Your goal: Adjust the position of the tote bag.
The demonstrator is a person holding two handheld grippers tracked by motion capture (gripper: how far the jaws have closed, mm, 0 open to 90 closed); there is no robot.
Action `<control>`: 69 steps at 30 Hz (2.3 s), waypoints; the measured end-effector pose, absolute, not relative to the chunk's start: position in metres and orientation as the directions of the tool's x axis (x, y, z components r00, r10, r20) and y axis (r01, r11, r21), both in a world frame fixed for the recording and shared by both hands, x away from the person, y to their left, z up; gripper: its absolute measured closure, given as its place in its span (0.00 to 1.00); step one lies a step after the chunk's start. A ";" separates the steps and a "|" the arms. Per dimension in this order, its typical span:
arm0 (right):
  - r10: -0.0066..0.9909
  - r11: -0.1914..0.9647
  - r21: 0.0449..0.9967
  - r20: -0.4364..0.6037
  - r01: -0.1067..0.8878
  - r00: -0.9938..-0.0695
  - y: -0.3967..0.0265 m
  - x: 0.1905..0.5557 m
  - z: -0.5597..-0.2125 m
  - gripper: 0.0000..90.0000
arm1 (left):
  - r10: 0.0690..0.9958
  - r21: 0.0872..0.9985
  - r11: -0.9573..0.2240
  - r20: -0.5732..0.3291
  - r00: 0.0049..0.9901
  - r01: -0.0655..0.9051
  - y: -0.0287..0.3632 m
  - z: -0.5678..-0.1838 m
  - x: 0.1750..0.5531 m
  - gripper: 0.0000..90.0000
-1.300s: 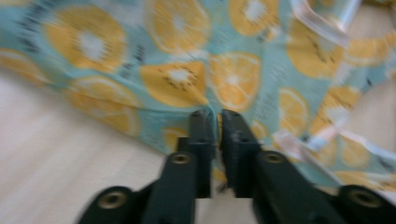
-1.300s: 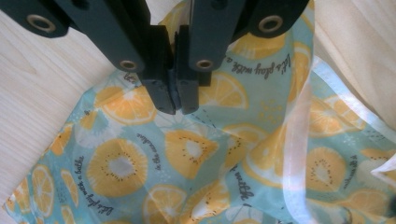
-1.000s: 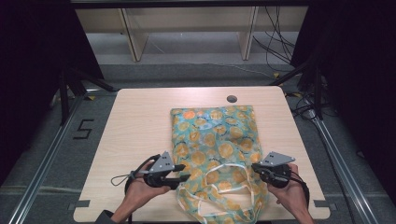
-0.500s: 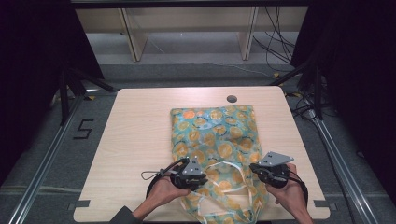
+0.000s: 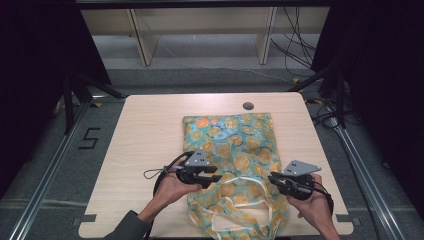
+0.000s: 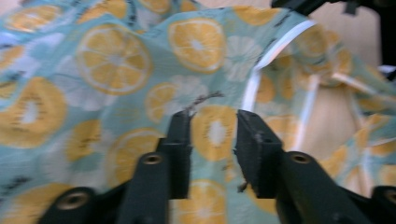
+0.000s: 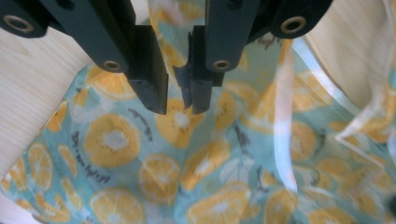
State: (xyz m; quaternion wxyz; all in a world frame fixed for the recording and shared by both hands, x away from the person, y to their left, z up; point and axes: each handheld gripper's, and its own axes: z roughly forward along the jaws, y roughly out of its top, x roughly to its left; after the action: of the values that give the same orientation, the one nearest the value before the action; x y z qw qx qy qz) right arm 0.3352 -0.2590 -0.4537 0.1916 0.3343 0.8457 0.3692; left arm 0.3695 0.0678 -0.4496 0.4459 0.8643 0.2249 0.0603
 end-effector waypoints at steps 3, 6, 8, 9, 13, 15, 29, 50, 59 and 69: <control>0.712 0.487 0.764 -0.067 0.423 -0.699 -0.259 0.331 -0.446 0.84 | 0.429 0.780 -0.524 -0.105 0.897 0.342 0.058 -0.454 0.363 0.55; 0.709 0.475 0.772 -0.053 0.421 -0.703 -0.257 0.326 -0.439 0.81 | 0.437 0.754 -0.548 -0.113 0.893 0.363 0.050 -0.464 0.362 0.49; 0.693 0.469 0.784 -0.041 0.407 -0.720 -0.255 0.323 -0.435 0.76 | 0.427 0.738 -0.563 -0.125 0.896 0.371 0.046 -0.470 0.363 0.54; 0.681 0.471 0.787 -0.036 0.399 -0.731 -0.253 0.322 -0.434 0.73 | 0.413 0.731 -0.580 -0.117 0.903 0.360 0.044 -0.474 0.365 0.58; 0.643 0.474 0.780 0.010 0.408 -0.766 -0.241 0.318 -0.432 0.61 | 0.353 0.707 -0.661 -0.003 0.936 0.251 0.044 -0.475 0.370 0.95; 0.643 0.503 0.758 -0.007 0.415 -0.766 -0.234 0.318 -0.437 0.59 | 0.391 0.740 -0.618 -0.003 0.920 0.265 0.043 -0.472 0.369 0.99; 0.625 0.582 0.744 -0.151 0.329 -0.766 -0.207 0.383 -0.417 0.99 | 0.480 0.795 -0.593 0.221 0.849 0.128 0.056 -0.388 0.415 0.99; 0.697 0.595 0.731 -0.263 0.334 -0.667 -0.174 0.491 -0.370 1.00 | 0.556 0.814 -0.406 -0.140 0.819 0.415 0.052 -0.414 0.434 0.20; 0.697 0.589 0.748 -0.278 0.306 -0.661 -0.171 0.495 -0.358 1.00 | 0.601 0.749 -0.535 0.013 0.799 0.391 0.011 -0.456 0.437 0.18; 0.720 0.560 0.769 -0.269 0.308 -0.640 -0.182 0.496 -0.349 1.00 | 0.594 0.789 -0.515 0.047 0.803 0.335 0.019 -0.445 0.456 0.93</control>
State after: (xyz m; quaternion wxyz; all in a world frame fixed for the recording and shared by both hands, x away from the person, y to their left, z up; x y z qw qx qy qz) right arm 0.4956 -0.1815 -0.3494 0.2918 0.3082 0.8337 0.3532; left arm 0.4563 0.0185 -0.4448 0.4110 0.8558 0.2715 0.1579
